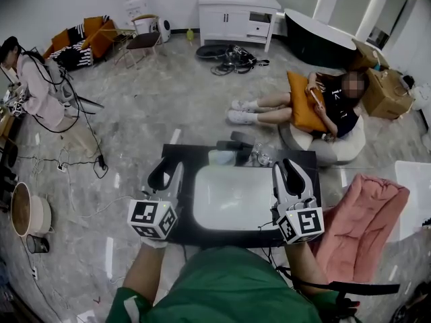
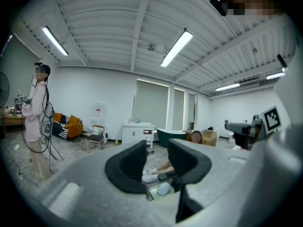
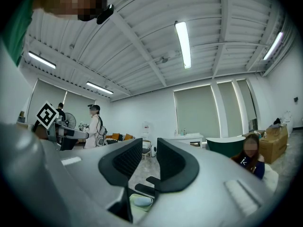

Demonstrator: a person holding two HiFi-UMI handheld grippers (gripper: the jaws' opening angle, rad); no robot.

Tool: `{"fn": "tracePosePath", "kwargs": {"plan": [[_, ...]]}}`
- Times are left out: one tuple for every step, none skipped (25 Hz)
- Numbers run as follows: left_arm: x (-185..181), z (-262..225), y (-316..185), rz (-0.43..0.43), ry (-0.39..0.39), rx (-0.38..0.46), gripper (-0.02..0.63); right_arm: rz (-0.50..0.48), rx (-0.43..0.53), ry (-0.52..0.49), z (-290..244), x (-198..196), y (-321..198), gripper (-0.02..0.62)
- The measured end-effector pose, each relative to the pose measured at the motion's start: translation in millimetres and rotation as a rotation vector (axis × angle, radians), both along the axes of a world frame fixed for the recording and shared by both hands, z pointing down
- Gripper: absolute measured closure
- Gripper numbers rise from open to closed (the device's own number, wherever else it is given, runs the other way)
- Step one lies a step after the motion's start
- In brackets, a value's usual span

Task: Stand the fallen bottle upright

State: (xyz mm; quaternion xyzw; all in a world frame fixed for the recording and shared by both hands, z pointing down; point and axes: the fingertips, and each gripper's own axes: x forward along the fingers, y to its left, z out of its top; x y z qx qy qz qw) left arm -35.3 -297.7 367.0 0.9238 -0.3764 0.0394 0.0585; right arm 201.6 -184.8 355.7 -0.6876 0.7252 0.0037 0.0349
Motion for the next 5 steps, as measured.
{"fn": "tracePosePath", "kwargs": {"plan": [[-0.2,0.3,0.3,0.000,0.000,0.001,0.469,0.000,0.002,0.001,0.1,0.0,0.3,0.499],[-0.2,0.3,0.3,0.000,0.000,0.003,0.469,0.000,0.003,0.002,0.0,0.1,0.4,0.499],[-0.2,0.2,0.0,0.000,0.001,0.005,0.469,0.001,0.005,0.003,-0.2,0.2,0.3,0.499],[-0.1,-0.1,-0.5,0.000,0.001,0.007,0.469,0.002,0.007,0.004,-0.5,0.4,0.2,0.499],[-0.1,-0.3,-1.0,0.000,0.002,0.009,0.469,0.003,0.009,0.005,-0.9,0.6,0.1,0.499]]}}
